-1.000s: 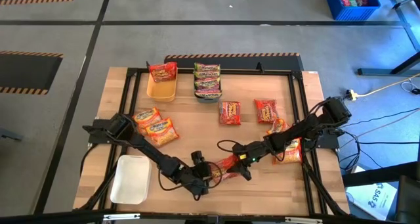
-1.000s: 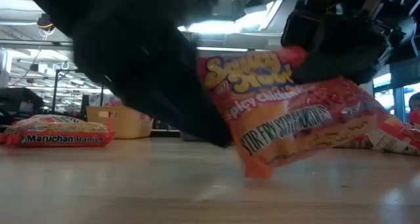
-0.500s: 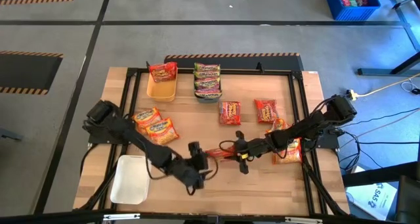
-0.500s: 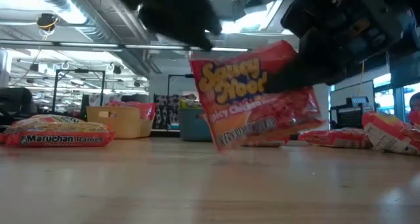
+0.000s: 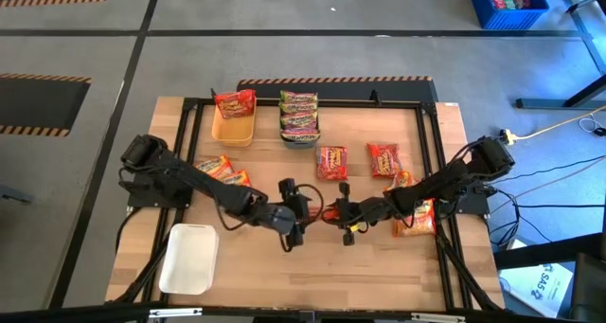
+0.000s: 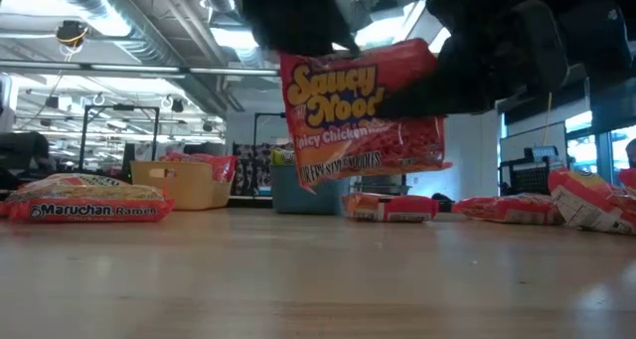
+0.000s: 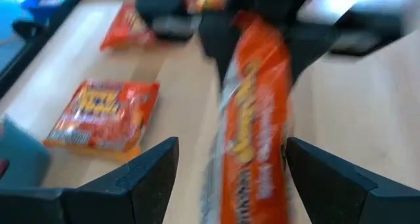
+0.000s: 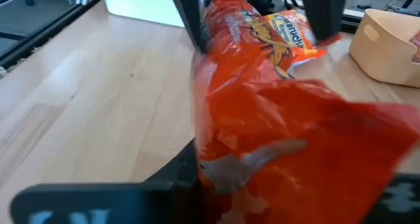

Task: Sort Maruchan noodles
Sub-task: Put the orange noodle pack into the yellow bin

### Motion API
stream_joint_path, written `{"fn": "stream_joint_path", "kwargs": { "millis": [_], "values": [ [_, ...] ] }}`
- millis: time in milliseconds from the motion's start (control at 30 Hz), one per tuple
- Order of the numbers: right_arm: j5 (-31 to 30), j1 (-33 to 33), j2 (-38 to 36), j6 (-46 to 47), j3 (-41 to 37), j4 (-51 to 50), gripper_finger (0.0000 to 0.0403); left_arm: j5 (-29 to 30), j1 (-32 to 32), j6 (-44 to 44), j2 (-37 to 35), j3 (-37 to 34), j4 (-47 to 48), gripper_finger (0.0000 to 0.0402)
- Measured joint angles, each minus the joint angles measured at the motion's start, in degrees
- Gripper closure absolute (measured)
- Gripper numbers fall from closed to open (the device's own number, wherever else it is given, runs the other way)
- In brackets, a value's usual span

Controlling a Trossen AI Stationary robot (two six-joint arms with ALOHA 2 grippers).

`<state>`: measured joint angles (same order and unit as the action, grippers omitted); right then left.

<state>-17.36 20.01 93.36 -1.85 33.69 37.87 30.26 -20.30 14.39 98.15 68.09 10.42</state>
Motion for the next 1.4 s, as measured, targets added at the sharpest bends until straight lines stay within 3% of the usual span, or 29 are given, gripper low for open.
{"fn": "stream_joint_path", "kwargs": {
  "millis": [167, 333, 700, 867, 1000, 1100, 1400],
  "values": [
    [0.0, -0.8, 0.0, -0.1, 0.0, 0.3, 0.0307, -8.7, 3.1, 0.0, 2.4, 0.0, 0.2, 0.0124],
    [0.0, -1.4, 0.0, -0.1, 0.0, 0.1, 0.0305, -10.9, 4.7, -1.3, 4.5, 0.0, 0.1, 0.0132],
    [1.5, -1.3, 0.0, 4.7, 0.0, 0.1, 0.0292, -12.4, 4.5, -1.5, 4.7, 0.0, 0.3, 0.0249],
    [1.9, -1.3, 0.0, 5.0, 0.0, 0.0, 0.0232, -13.1, 4.6, -1.5, 4.7, 0.0, 0.6, 0.0285],
    [2.0, -1.3, -0.4, 5.0, 0.0, -1.3, 0.0167, -13.1, 4.5, -2.2, 4.4, 0.0, 2.8, 0.0288],
    [1.9, -1.3, -2.9, 5.0, 0.1, -4.6, 0.0134, -12.3, 4.8, -2.5, 2.2, 0.0, 9.6, 0.0288],
    [1.3, -1.3, -10.1, 5.2, 0.1, -14.0, 0.0101, -6.3, 8.1, 0.5, -10.9, 0.0, 32.0, 0.0288]
  ]
}}
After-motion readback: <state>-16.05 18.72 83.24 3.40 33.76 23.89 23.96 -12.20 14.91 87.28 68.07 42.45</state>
